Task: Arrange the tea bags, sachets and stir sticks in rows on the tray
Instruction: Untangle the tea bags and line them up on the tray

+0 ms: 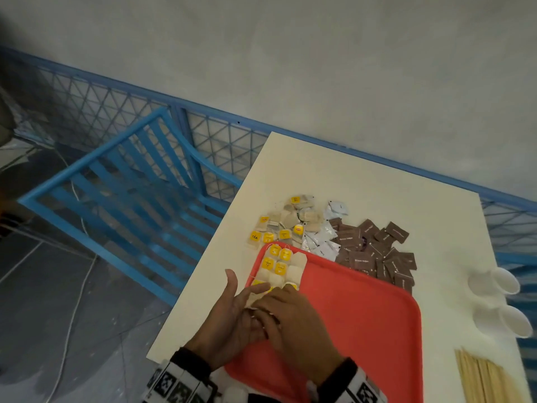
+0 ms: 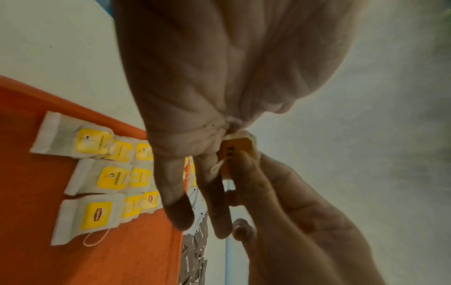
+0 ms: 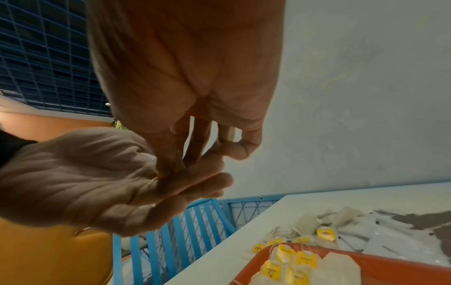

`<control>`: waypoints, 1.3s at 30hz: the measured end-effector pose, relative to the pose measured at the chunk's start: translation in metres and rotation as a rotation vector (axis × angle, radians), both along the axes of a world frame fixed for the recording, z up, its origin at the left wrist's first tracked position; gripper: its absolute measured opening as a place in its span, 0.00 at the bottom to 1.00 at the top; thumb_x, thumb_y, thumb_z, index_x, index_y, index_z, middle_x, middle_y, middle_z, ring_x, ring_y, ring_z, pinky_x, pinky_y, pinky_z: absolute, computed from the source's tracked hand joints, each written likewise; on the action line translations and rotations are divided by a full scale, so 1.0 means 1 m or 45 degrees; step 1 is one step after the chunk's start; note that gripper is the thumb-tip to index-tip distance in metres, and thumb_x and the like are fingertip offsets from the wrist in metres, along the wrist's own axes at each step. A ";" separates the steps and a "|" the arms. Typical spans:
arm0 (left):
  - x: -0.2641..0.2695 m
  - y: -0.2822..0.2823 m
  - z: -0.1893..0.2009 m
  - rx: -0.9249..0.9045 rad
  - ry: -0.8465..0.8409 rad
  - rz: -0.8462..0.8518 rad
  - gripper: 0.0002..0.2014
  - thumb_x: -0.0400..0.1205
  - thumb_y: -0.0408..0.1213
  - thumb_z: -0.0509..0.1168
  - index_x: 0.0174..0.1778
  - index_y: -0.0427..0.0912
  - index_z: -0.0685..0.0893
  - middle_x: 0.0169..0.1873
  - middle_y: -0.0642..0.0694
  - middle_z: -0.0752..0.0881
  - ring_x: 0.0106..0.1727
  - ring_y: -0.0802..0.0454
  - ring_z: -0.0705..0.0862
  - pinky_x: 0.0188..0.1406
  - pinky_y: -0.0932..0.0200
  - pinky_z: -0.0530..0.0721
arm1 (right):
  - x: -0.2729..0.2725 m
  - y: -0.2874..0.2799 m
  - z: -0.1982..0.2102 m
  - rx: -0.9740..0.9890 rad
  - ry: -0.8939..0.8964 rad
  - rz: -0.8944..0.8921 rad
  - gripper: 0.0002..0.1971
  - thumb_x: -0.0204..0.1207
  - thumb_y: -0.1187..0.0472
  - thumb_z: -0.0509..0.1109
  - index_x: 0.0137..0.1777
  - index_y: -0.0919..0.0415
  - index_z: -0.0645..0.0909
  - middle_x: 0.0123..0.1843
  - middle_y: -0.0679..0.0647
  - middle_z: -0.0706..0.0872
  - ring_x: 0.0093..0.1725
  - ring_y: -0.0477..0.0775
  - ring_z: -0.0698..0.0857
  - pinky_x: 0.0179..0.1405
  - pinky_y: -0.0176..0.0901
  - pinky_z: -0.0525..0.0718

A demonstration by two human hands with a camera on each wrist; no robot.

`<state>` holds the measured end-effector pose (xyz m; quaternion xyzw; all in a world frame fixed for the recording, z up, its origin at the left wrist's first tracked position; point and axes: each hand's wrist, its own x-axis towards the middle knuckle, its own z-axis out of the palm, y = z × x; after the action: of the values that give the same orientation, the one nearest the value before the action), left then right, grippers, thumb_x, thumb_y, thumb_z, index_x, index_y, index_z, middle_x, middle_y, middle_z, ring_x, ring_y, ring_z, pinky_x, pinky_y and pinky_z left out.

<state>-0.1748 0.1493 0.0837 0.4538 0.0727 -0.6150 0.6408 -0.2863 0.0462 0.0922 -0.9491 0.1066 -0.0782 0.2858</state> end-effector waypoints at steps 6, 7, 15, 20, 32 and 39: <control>-0.009 -0.008 0.004 -0.032 -0.897 -0.122 0.27 0.79 0.67 0.62 0.68 0.57 0.83 0.65 0.53 0.87 0.66 0.57 0.86 0.69 0.49 0.82 | -0.020 -0.045 0.027 0.486 -0.048 -0.183 0.05 0.81 0.56 0.70 0.48 0.50 0.88 0.42 0.43 0.89 0.41 0.40 0.84 0.43 0.35 0.80; -0.010 -0.010 0.009 -0.080 -0.986 -0.137 0.21 0.82 0.59 0.66 0.65 0.50 0.86 0.62 0.51 0.89 0.64 0.56 0.87 0.67 0.52 0.83 | -0.023 -0.050 0.032 0.515 -0.042 -0.183 0.04 0.80 0.57 0.72 0.49 0.51 0.89 0.41 0.43 0.89 0.40 0.40 0.84 0.40 0.31 0.78; -0.022 -0.027 0.020 -0.175 -1.141 0.003 0.14 0.77 0.47 0.75 0.45 0.39 0.89 0.43 0.38 0.91 0.47 0.44 0.90 0.52 0.55 0.87 | -0.037 -0.067 0.045 0.759 -0.128 -0.330 0.06 0.76 0.58 0.77 0.51 0.51 0.88 0.37 0.36 0.84 0.37 0.39 0.79 0.35 0.26 0.73; -0.022 -0.026 0.024 -0.202 -1.080 0.042 0.09 0.79 0.40 0.73 0.44 0.36 0.87 0.39 0.44 0.90 0.43 0.52 0.88 0.46 0.61 0.85 | -0.042 -0.063 0.037 0.757 0.019 -0.239 0.11 0.73 0.49 0.78 0.48 0.55 0.88 0.39 0.39 0.87 0.33 0.38 0.80 0.35 0.30 0.74; 0.005 0.002 -0.004 -0.117 -1.246 -0.303 0.07 0.77 0.41 0.75 0.45 0.42 0.88 0.37 0.43 0.89 0.42 0.46 0.88 0.50 0.51 0.85 | -0.006 -0.052 0.039 0.471 0.131 -0.176 0.02 0.75 0.56 0.77 0.43 0.53 0.87 0.31 0.41 0.83 0.31 0.43 0.80 0.31 0.30 0.73; 0.022 0.043 -0.059 0.281 -1.472 -0.378 0.07 0.78 0.36 0.75 0.40 0.54 0.88 0.33 0.48 0.88 0.34 0.56 0.84 0.39 0.62 0.81 | -0.004 -0.037 -0.027 0.365 0.446 -0.276 0.05 0.74 0.55 0.74 0.38 0.51 0.83 0.34 0.43 0.86 0.36 0.42 0.83 0.36 0.37 0.79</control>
<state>-0.1524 0.1924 0.0250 0.7833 -0.2880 -0.3405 0.4330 -0.2900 0.0094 0.0654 -0.8810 0.2657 0.0733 0.3846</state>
